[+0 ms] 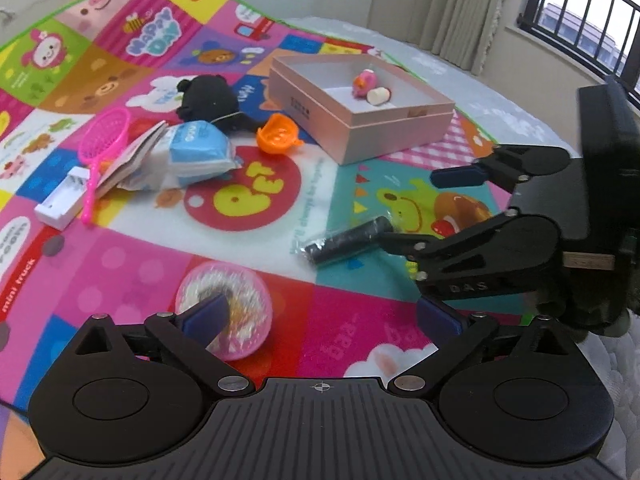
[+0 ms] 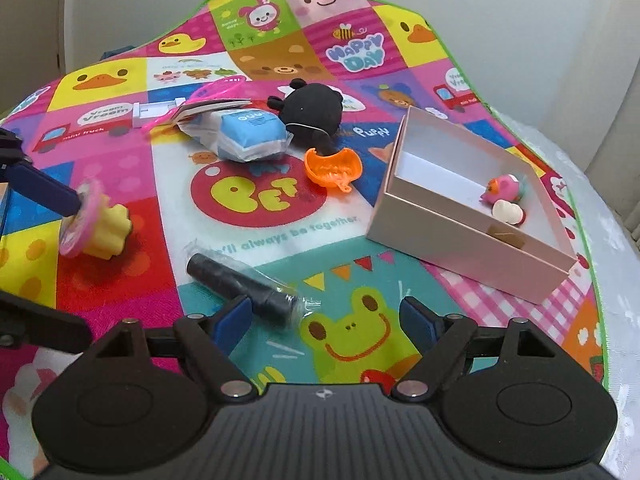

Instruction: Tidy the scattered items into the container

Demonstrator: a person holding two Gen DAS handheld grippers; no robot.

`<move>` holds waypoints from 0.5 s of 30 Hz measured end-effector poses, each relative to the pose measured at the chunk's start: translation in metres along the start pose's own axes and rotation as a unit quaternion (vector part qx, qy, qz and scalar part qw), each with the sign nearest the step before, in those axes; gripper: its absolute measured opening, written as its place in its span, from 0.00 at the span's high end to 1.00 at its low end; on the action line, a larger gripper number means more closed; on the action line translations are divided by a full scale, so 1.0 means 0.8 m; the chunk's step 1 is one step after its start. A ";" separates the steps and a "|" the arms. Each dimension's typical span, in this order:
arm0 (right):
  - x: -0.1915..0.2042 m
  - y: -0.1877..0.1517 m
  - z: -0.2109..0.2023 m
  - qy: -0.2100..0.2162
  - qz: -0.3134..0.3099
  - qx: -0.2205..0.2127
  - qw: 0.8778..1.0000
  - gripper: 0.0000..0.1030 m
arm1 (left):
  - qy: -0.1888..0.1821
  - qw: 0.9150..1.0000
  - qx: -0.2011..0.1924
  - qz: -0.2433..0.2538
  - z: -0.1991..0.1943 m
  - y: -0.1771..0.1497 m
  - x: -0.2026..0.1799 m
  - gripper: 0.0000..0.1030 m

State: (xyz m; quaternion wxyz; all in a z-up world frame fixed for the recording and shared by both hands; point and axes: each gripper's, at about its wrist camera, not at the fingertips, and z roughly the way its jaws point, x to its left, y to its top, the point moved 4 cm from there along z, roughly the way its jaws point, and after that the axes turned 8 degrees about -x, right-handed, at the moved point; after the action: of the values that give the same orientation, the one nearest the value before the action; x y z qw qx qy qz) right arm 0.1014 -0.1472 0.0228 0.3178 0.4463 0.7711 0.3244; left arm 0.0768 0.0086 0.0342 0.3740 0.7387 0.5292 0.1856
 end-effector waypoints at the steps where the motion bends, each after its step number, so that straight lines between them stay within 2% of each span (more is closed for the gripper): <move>1: -0.002 -0.001 -0.001 0.000 0.001 0.000 1.000 0.20 | 0.001 1.000 -0.002 0.001 0.003 0.002 0.000 0.00; 7: -0.013 -0.008 -0.002 -0.007 0.015 0.005 1.000 0.20 | 0.006 1.000 -0.018 0.004 0.022 0.022 0.006 0.00; 10: -0.016 -0.009 -0.003 -0.007 0.031 0.003 0.999 0.19 | 0.017 0.999 -0.037 -0.014 0.009 0.027 0.014 0.00; 12: -0.011 -0.011 -0.002 0.011 0.058 0.008 0.998 0.16 | 0.044 0.997 -0.056 -0.014 -0.006 0.022 0.021 0.00; 15: 0.008 -0.012 0.002 0.049 0.107 0.017 0.993 0.16 | 0.114 0.991 -0.069 0.005 -0.025 0.007 0.033 0.00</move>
State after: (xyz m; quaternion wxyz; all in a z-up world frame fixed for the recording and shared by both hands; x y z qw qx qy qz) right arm 0.0954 -0.1446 0.0132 0.2358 0.5154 0.7388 0.3646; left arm 0.0771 0.0390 0.0481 0.3598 0.6881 0.5505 0.3067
